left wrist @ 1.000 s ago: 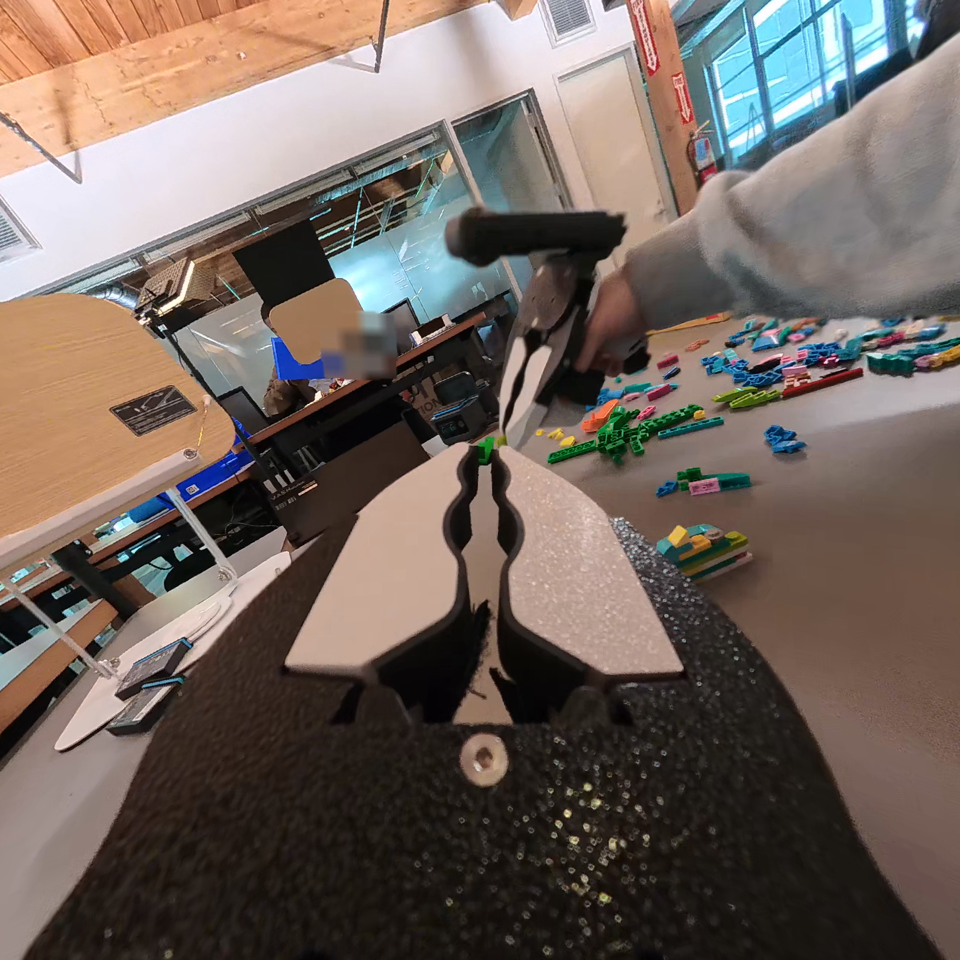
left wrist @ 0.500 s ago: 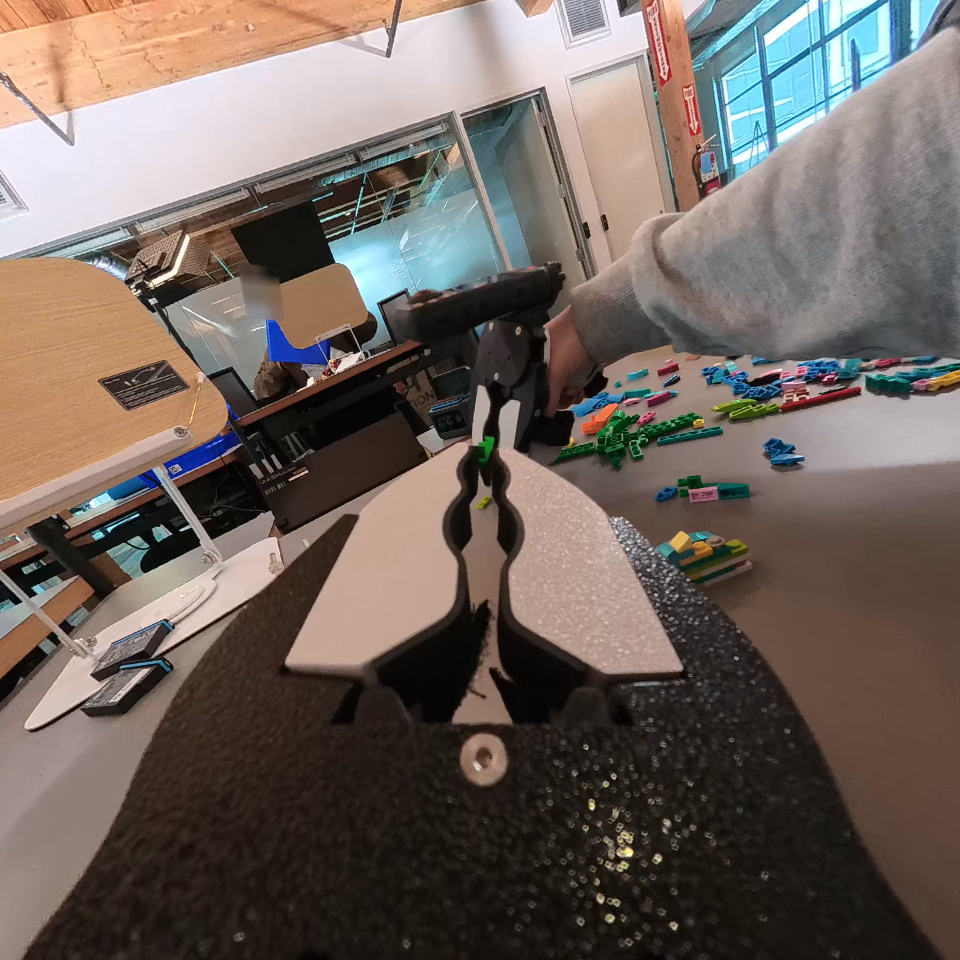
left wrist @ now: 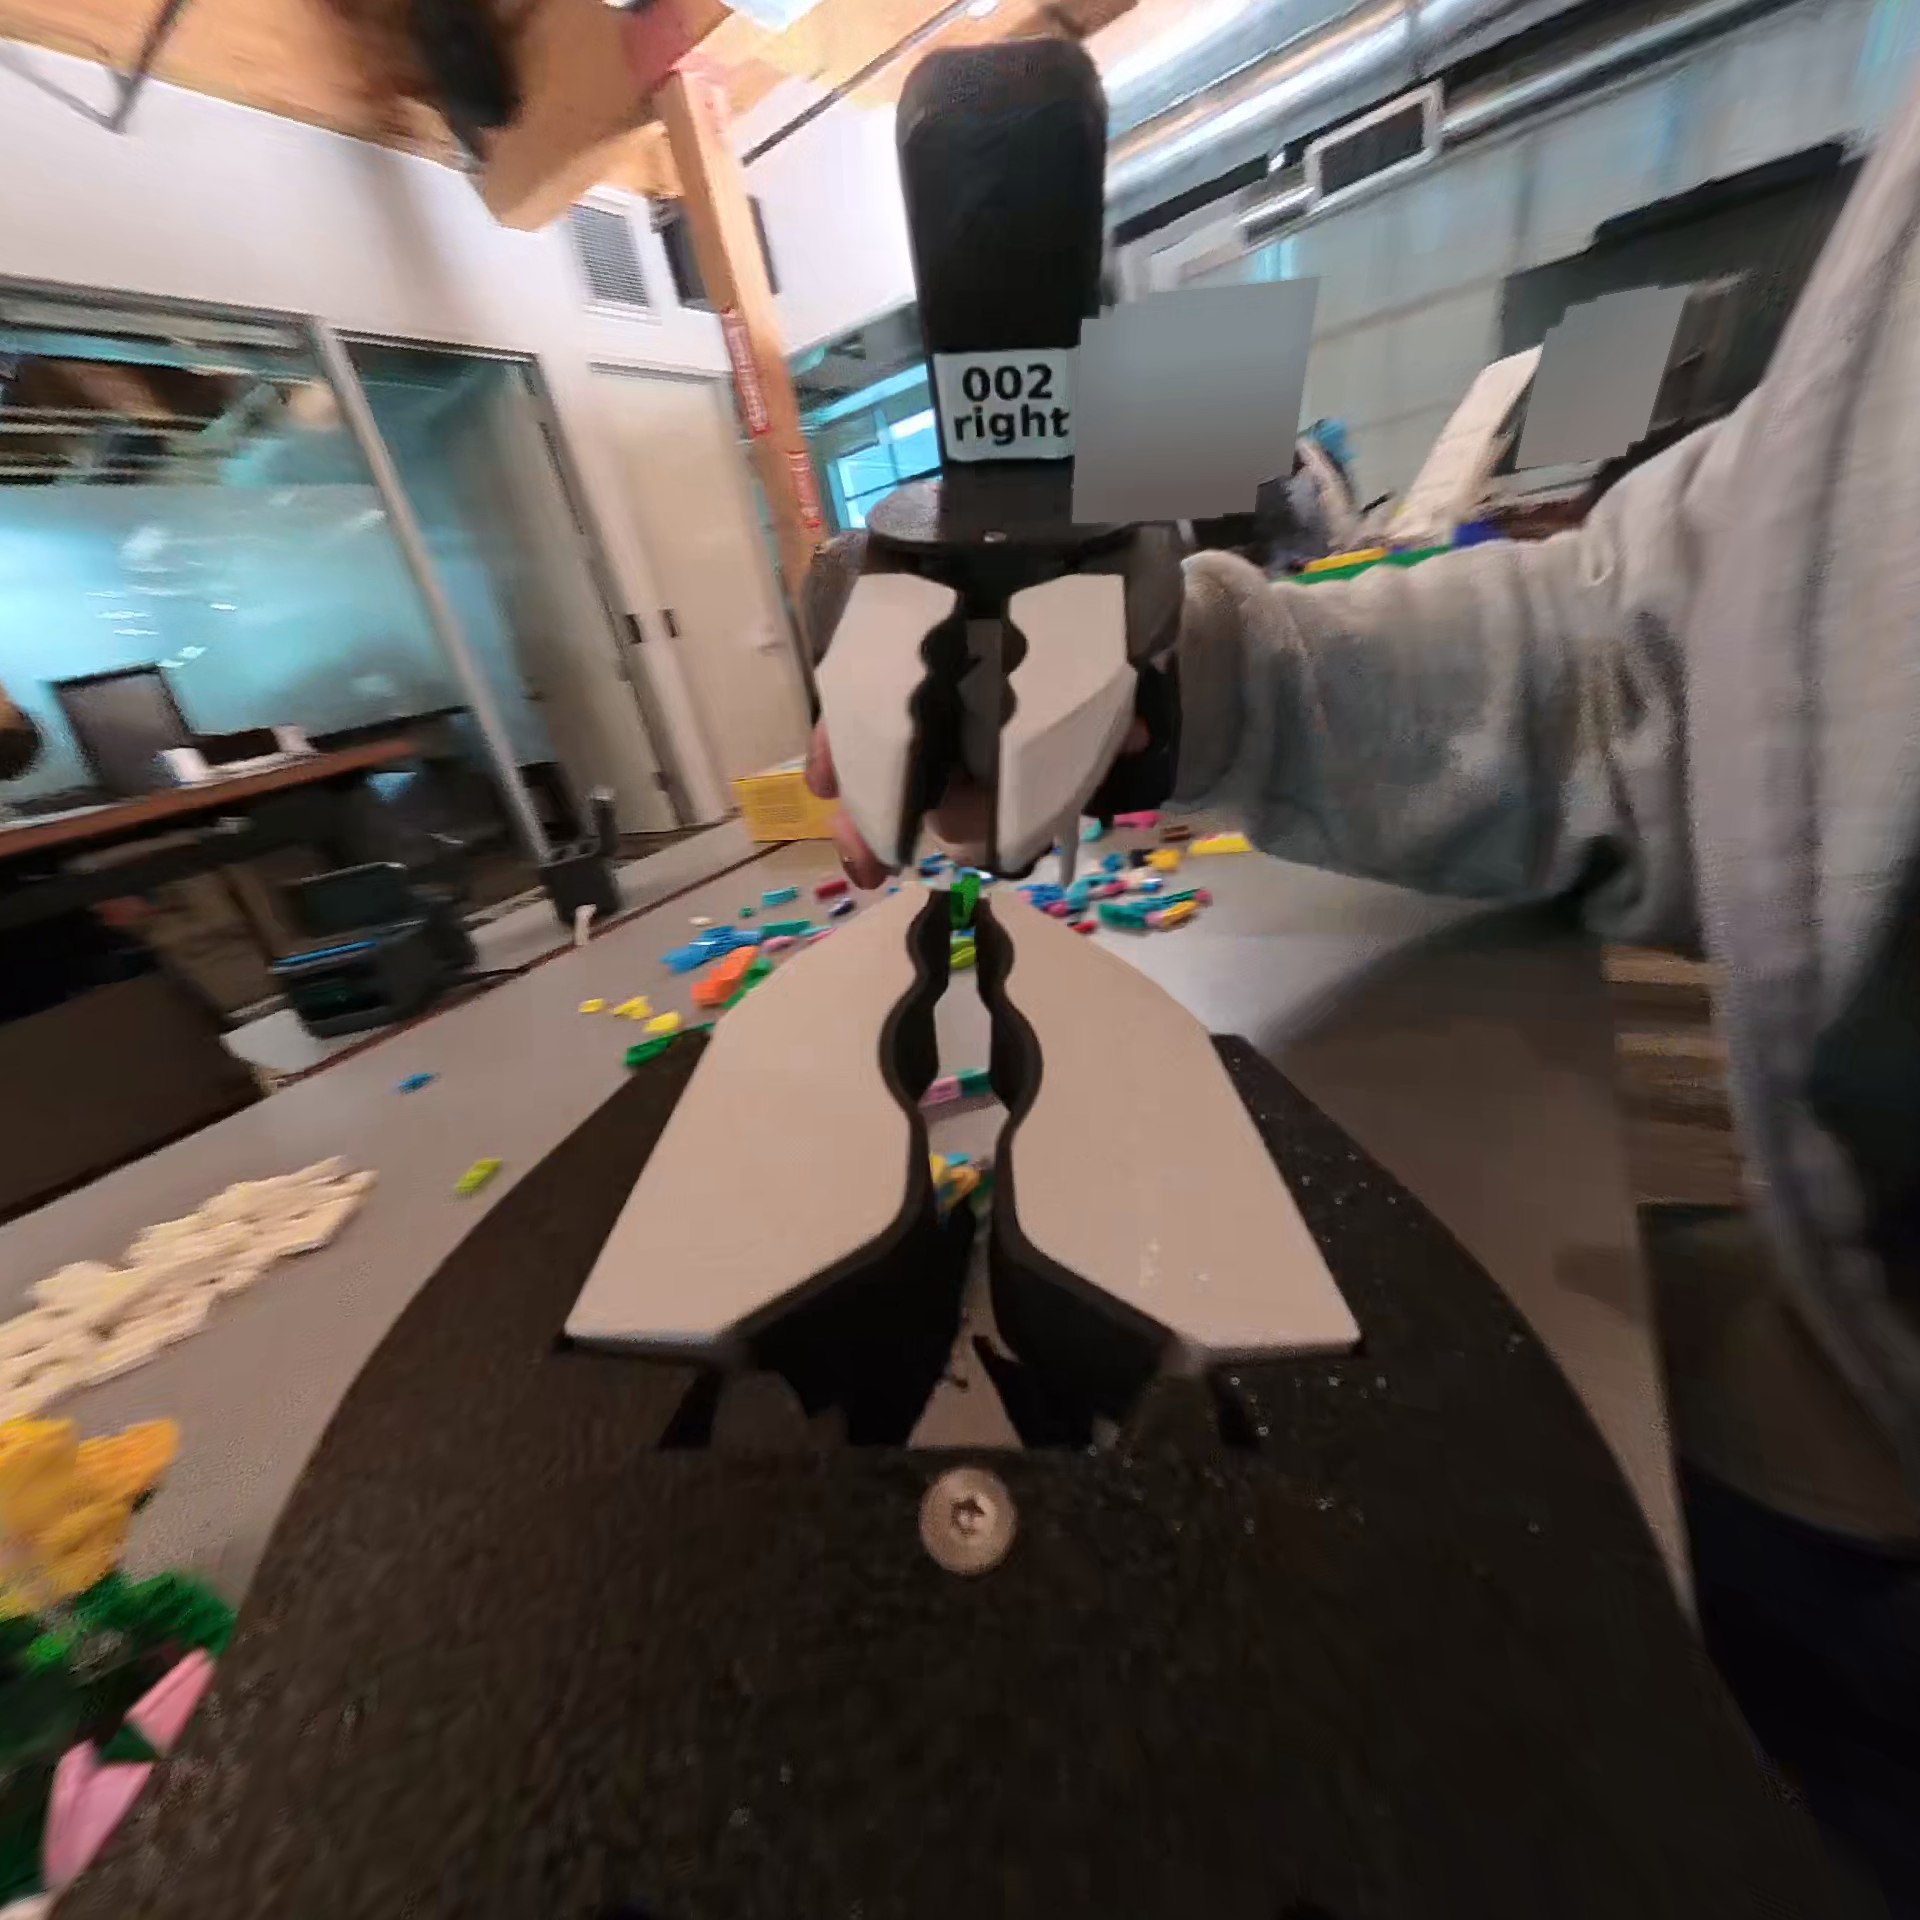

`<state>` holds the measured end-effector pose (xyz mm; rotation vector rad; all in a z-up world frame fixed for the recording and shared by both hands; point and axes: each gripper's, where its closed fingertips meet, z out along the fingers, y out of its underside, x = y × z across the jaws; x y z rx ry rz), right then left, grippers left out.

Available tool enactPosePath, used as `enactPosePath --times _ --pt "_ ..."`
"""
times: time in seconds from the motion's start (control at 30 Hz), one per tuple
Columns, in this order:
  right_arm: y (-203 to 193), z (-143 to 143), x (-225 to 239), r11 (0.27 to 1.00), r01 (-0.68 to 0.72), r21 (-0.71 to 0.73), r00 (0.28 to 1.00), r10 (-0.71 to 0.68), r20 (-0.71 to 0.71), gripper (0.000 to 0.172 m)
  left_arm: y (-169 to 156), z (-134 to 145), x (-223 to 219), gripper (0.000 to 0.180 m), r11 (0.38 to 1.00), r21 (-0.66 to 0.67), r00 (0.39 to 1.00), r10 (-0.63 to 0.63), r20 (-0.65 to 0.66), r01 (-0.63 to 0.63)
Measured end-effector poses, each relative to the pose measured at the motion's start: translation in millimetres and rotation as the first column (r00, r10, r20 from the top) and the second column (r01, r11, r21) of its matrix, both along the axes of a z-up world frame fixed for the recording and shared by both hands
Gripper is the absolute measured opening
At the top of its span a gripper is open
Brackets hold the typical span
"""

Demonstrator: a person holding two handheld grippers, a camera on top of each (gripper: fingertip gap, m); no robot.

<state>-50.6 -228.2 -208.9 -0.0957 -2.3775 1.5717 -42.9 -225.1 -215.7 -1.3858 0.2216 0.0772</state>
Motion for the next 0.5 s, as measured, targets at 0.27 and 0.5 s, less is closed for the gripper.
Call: enactPosePath --times 0.27,0.5 --pt "-8 -9 14 0.999 -0.024 0.04 1.0 0.024 0.01 0.005 -2 1 9 0.004 0.996 0.004 0.995 -0.087 0.044 0.087" --pt "-6 -10 7 0.999 -0.011 0.049 1.0 0.011 -0.003 0.001 0 3 0 0.005 1.0 0.03 0.999 0.002 0.034 -0.003"
